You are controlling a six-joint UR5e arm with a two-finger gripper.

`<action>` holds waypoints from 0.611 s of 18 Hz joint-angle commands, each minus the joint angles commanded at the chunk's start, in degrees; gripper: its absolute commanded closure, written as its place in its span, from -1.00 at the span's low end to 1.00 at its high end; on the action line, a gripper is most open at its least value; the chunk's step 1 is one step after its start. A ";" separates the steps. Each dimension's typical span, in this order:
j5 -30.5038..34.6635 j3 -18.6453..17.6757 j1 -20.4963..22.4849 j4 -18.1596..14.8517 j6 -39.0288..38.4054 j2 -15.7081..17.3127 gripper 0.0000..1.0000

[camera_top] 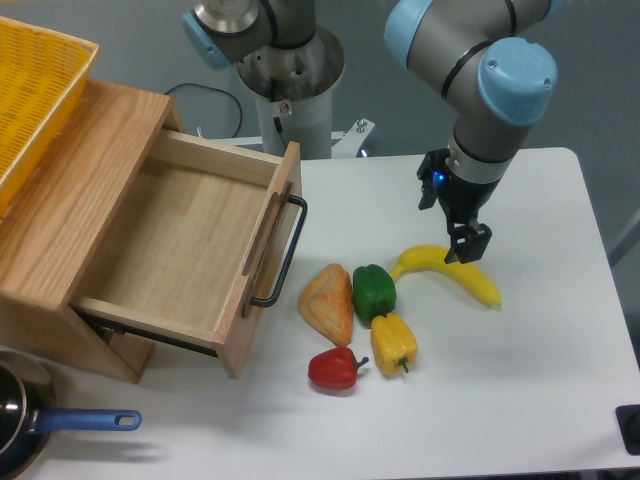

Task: Pick up the banana
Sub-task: 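Lower the open gripper down over the middle of the yellow banana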

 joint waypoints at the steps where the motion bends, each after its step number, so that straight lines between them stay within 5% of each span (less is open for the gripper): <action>1: 0.00 0.00 0.00 0.17 0.09 0.00 -1.00; 11: 6.23 -1.40 -1.58 3.50 -0.88 -1.58 -1.00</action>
